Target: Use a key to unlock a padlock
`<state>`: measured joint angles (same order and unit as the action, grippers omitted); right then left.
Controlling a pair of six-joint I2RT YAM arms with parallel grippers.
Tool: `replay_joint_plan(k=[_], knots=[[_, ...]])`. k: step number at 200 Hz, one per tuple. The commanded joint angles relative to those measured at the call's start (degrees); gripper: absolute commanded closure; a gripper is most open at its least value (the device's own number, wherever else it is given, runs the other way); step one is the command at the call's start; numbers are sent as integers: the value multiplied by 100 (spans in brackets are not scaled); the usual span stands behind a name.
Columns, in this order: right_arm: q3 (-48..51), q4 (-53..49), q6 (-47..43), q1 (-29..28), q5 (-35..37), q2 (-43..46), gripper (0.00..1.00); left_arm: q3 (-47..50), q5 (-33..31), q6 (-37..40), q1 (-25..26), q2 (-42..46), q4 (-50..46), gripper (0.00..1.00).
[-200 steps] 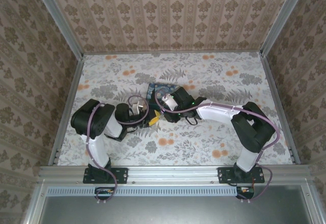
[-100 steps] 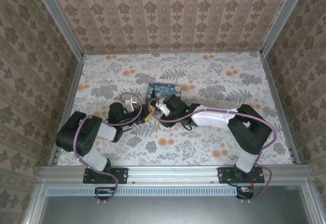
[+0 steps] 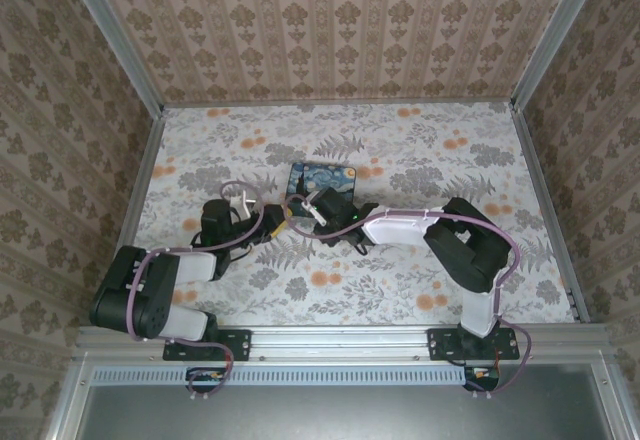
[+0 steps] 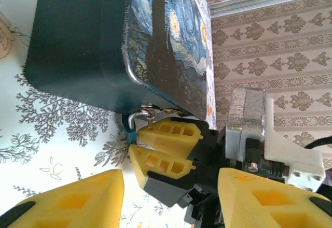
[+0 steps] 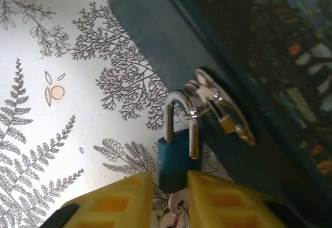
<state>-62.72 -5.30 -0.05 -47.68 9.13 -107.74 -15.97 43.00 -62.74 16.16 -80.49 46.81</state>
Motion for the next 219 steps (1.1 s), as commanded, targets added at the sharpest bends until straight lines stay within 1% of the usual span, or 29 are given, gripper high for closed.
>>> replay_joint_plan(k=[1,21,57,60,67,72,75,80,84,89,94,100,113,127,147,170,190,199,219], knots=[[-55,-14,-78,-31,160,-168,84,8,-129,191,-74,110,-130,48],[22,15,-141,-32,116,-121,93,-83,-255,280,-87,251,-343,48],[154,81,-234,27,-26,22,100,-392,-589,892,-109,765,-1462,47],[169,88,-232,37,-63,39,100,-410,-753,920,-119,808,-1536,47],[202,137,-226,43,-125,86,100,-437,-856,970,-146,902,-1695,46],[223,166,-211,40,-141,115,98,-461,-897,1010,-172,955,-1789,45],[231,185,-200,41,-139,121,95,-474,-919,1036,-179,973,-1840,45],[234,179,-182,41,-147,133,87,-493,-942,1071,-206,1019,-1930,44],[233,191,-173,37,-152,142,79,-514,-950,1102,-215,1043,-1989,44],[238,216,-160,33,-126,148,71,-537,-949,1142,-233,1073,-2059,44],[242,243,-146,36,-98,140,66,-547,-945,1165,-247,1090,-2112,44],[229,249,-135,36,-100,123,63,-552,-943,1176,-262,1097,-2140,44],[191,259,-126,8,-35,55,59,-549,-927,1168,-293,1106,-2148,44],[120,250,-111,-30,106,-32,58,-522,-921,1168,-300,1099,-2133,44],[54,270,-91,-74,426,-164,58,-471,-936,1149,-313,1110,-2096,44],[57,396,-50,-76,769,-331,61,-459,-938,1159,-316,1124,-2109,44],[101,609,5,-90,853,-437,65,-460,-943,1149,-312,1097,-2087,44],[75,653,5,-105,888,-494,66,-469,-942,1154,-316,1092,-2088,44],[49,755,10,-145,1019,-629,74,-478,-943,1150,-317,1070,-2070,44]])
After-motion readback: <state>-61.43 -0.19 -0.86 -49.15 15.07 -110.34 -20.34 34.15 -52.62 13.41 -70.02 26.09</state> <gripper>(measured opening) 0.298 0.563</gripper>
